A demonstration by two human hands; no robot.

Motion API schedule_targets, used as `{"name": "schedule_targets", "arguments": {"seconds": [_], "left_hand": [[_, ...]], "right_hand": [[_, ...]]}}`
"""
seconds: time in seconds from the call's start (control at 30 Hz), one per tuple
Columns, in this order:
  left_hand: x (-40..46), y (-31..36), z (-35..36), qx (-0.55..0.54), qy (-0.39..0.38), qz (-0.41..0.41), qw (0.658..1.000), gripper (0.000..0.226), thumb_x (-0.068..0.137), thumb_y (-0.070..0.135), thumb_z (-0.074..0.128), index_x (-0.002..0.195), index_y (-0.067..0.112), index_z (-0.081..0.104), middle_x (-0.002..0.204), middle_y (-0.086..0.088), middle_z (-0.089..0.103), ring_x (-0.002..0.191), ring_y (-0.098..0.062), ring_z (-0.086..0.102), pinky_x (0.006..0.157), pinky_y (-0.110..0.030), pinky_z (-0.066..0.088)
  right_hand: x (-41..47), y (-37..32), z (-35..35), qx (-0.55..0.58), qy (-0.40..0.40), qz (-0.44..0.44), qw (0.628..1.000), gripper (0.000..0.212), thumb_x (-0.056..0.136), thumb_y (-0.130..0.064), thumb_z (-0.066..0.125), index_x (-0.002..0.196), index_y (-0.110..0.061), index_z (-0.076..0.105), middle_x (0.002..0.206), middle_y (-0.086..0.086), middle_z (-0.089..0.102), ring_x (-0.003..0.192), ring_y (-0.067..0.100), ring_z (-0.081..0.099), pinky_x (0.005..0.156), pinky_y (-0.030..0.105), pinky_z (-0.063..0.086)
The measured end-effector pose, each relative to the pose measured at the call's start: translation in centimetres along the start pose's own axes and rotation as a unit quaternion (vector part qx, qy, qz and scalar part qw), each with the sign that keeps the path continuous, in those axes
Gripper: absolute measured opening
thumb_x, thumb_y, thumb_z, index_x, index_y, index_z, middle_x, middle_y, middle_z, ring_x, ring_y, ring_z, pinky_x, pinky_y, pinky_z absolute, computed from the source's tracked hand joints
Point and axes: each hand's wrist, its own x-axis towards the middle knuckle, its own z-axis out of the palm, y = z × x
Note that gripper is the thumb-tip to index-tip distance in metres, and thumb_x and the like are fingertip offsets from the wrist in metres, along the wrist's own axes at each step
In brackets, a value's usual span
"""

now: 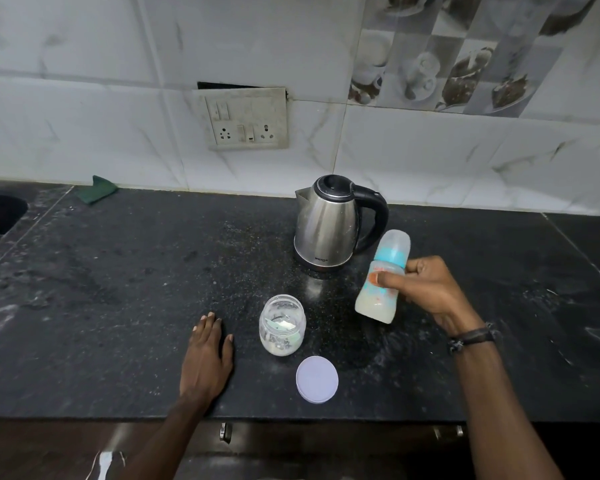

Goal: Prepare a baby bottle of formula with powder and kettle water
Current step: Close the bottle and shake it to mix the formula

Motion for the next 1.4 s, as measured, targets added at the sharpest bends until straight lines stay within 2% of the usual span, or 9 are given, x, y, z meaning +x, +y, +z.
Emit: {"name": "schedule_targets", "arguments": {"seconds": [0.13, 0.27, 0.37, 0.47, 0.57, 0.77, 0.87, 1.0, 1.4], "left_hand": [[-0.1, 0.2, -0.2, -0.003, 0.000, -0.003, 1.000, 0.043, 0.102, 0.022, 0.055, 0.137, -0.003, 0.056, 0.152, -0.022, 0.047, 0.145, -0.035, 0.039, 0.122, -0.046, 0.029], [-0.2, 0.5, -0.5, -0.003, 0.009, 0.002, 1.000, 0.053, 0.099, 0.032, 0.043, 0.135, -0.004, 0.057, 0.149, -0.023, 0.049, 0.143, -0.035, 0.042, 0.121, -0.043, 0.028], [-0.3, 0.5, -0.4, -0.003, 0.007, -0.001, 1.000, 0.055, 0.099, 0.034, 0.042, 0.135, -0.004, 0.058, 0.150, -0.022, 0.049, 0.143, -0.035, 0.042, 0.121, -0.043, 0.028], [-0.2, 0.5, -0.5, -0.003, 0.012, 0.001, 1.000, 0.055, 0.099, 0.034, 0.042, 0.136, -0.004, 0.057, 0.150, -0.022, 0.048, 0.143, -0.035, 0.042, 0.121, -0.042, 0.026], [-0.3, 0.4, -0.4, -0.003, 0.007, -0.003, 1.000, 0.052, 0.101, 0.031, 0.044, 0.137, -0.004, 0.056, 0.150, -0.022, 0.048, 0.144, -0.035, 0.041, 0.121, -0.042, 0.026], [-0.2, 0.4, -0.3, 0.001, 0.004, -0.004, 1.000, 0.044, 0.100, 0.018, 0.060, 0.137, -0.005, 0.056, 0.151, -0.023, 0.048, 0.144, -0.035, 0.041, 0.122, -0.042, 0.027], [-0.1, 0.3, -0.3, 0.000, 0.008, 0.001, 1.000, 0.044, 0.100, 0.019, 0.059, 0.137, -0.004, 0.056, 0.151, -0.022, 0.047, 0.144, -0.035, 0.041, 0.122, -0.043, 0.027], [-0.2, 0.2, -0.1, -0.001, 0.005, -0.004, 1.000, 0.044, 0.103, 0.023, 0.052, 0.137, -0.004, 0.056, 0.151, -0.022, 0.047, 0.145, -0.035, 0.040, 0.122, -0.042, 0.026], [-0.1, 0.1, 0.0, -0.002, 0.003, 0.000, 1.000, 0.044, 0.100, 0.019, 0.059, 0.138, -0.004, 0.056, 0.152, -0.022, 0.047, 0.145, -0.035, 0.040, 0.122, -0.044, 0.028]], "right_hand": [[-0.2, 0.3, -0.3, -0.089, 0.045, -0.015, 0.995, 0.045, 0.053, -0.050, 0.088, 0.085, -0.021, 0.077, 0.084, -0.002, 0.076, 0.079, 0.017, 0.072, 0.076, 0.040, 0.060], [-0.4, 0.1, 0.4, -0.008, -0.013, -0.030, 0.999, 0.024, 0.066, -0.021, 0.090, 0.085, -0.017, 0.076, 0.092, 0.008, 0.078, 0.073, 0.009, 0.073, 0.072, 0.031, 0.062], [-0.3, 0.0, 0.7, -0.038, 0.038, -0.018, 0.998, 0.037, 0.057, -0.045, 0.089, 0.082, -0.021, 0.076, 0.082, -0.003, 0.077, 0.075, 0.011, 0.072, 0.072, 0.036, 0.060], [-0.7, -0.5, 1.0, -0.005, 0.039, -0.021, 0.999, 0.027, 0.062, -0.034, 0.091, 0.080, -0.021, 0.074, 0.087, 0.002, 0.078, 0.075, 0.011, 0.072, 0.071, 0.033, 0.061], [-0.5, -0.4, 1.2, -0.050, 0.069, -0.006, 0.996, 0.046, 0.052, -0.056, 0.088, 0.076, -0.019, 0.071, 0.079, -0.001, 0.073, 0.075, 0.019, 0.070, 0.070, 0.039, 0.059], [-0.5, -0.5, 1.2, -0.088, 0.061, 0.003, 0.994, 0.055, 0.049, -0.062, 0.086, 0.074, -0.017, 0.069, 0.079, 0.001, 0.072, 0.075, 0.022, 0.069, 0.061, 0.037, 0.054], [-0.6, -0.2, 1.2, -0.051, 0.019, -0.006, 0.999, 0.052, 0.047, -0.055, 0.090, 0.074, -0.013, 0.075, 0.073, 0.002, 0.075, 0.069, 0.020, 0.072, 0.067, 0.047, 0.060], [-0.4, 0.0, 0.8, -0.099, 0.034, 0.032, 0.994, 0.058, 0.045, -0.062, 0.086, 0.069, -0.012, 0.071, 0.068, 0.002, 0.071, 0.063, 0.018, 0.070, 0.052, 0.032, 0.050], [-0.2, -0.1, 0.0, -0.027, 0.001, 0.003, 1.000, 0.034, 0.056, -0.037, 0.092, 0.077, -0.015, 0.077, 0.082, 0.007, 0.078, 0.072, 0.017, 0.071, 0.075, 0.042, 0.059]]}}
